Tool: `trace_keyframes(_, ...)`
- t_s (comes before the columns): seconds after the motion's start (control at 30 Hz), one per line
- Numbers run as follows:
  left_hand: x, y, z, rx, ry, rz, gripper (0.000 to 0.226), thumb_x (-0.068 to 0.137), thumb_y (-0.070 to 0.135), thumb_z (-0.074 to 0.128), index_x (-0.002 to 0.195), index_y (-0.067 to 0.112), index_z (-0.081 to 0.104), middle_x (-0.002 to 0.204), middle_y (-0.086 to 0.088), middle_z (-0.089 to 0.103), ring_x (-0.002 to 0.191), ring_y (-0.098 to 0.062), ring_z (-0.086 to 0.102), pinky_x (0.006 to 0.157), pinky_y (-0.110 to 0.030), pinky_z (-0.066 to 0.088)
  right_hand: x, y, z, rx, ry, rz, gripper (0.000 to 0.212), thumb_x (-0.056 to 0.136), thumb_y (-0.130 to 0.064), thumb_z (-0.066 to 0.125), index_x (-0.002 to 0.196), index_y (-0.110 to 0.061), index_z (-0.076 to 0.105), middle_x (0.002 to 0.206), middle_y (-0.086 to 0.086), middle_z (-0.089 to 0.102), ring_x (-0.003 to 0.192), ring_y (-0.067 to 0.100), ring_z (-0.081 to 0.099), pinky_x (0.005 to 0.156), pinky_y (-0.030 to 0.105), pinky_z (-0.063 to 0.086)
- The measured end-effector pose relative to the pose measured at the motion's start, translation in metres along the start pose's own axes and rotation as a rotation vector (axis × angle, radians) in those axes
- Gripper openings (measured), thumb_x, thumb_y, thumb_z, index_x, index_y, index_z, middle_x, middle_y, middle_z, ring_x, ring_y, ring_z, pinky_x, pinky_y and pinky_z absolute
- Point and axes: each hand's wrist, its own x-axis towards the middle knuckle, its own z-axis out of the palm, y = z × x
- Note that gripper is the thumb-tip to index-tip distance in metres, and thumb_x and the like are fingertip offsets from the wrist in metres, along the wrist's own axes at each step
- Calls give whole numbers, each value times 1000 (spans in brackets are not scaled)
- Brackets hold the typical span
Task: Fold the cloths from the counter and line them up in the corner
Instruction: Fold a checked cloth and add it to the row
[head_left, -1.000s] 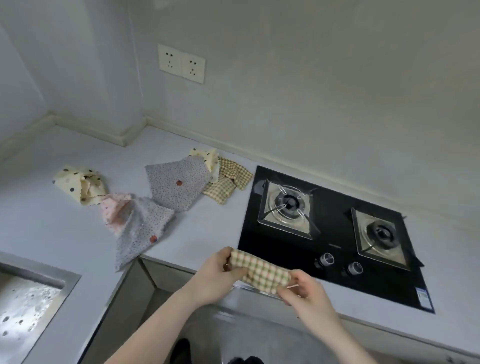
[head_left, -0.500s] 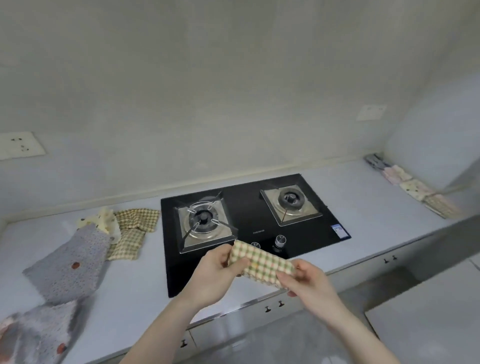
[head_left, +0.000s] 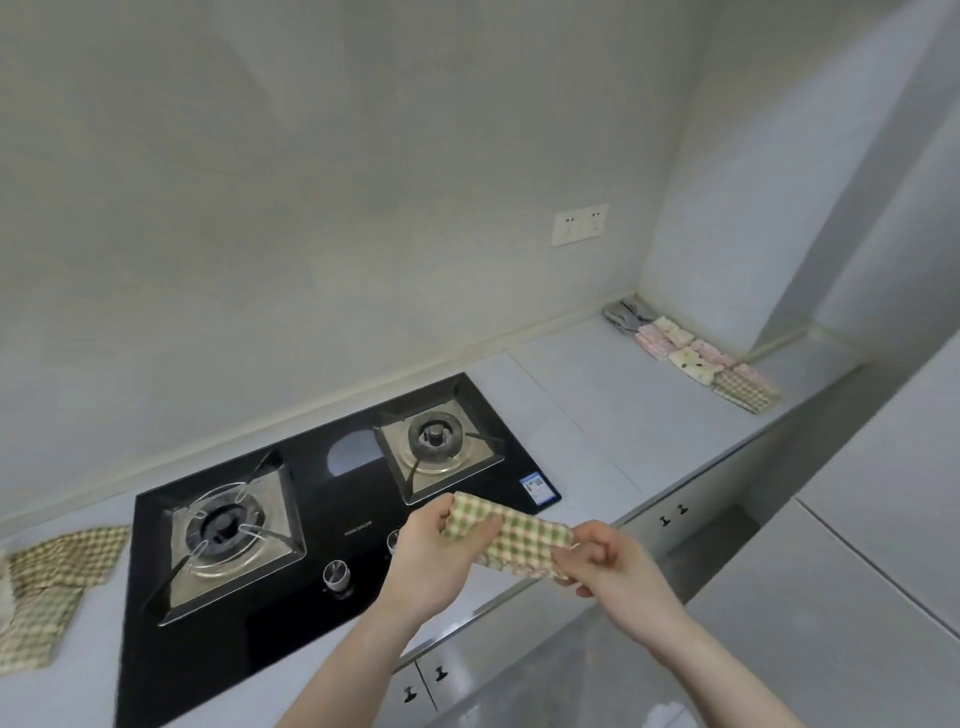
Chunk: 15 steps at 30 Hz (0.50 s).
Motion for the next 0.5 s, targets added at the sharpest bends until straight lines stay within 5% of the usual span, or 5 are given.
trace_keyframes(0.1,25,19,21,-4,-1,11,14,95,31,74,98,18,75,91,7,79,88,-13,75,73,-25,60,17,-3,-38,14,47,17,6,94,-13,69,98,-9,68,74,7,76,77,14,72,72,27,53)
trace_keyframes(0.23,68,38,41,85,-89,76,23,95,39,73,98,16,73,93,4,78,89,-13,74,79,-31,61,42,-11,-68,139,61,93,36,80,-41,72,109,-22,70,93,-1,77,89,18,74,75,34,57)
trace_keyframes(0.33,100,51,59,112,-184,124,18,95,35,72,95,17,74,92,6,78,88,-10,74,77,-24,57,54,-16,-80,255,40,107,22,99,-36,60,114,-27,73,101,-4,77,96,22,74,86,42,59)
trace_keyframes(0.5,151,67,101,163,-343,175,22,95,37,72,91,15,75,88,3,78,83,-14,73,71,-23,53,70,-17,-110,184,108,66,23,101,-33,62,108,-14,74,95,2,76,89,18,72,77,31,55)
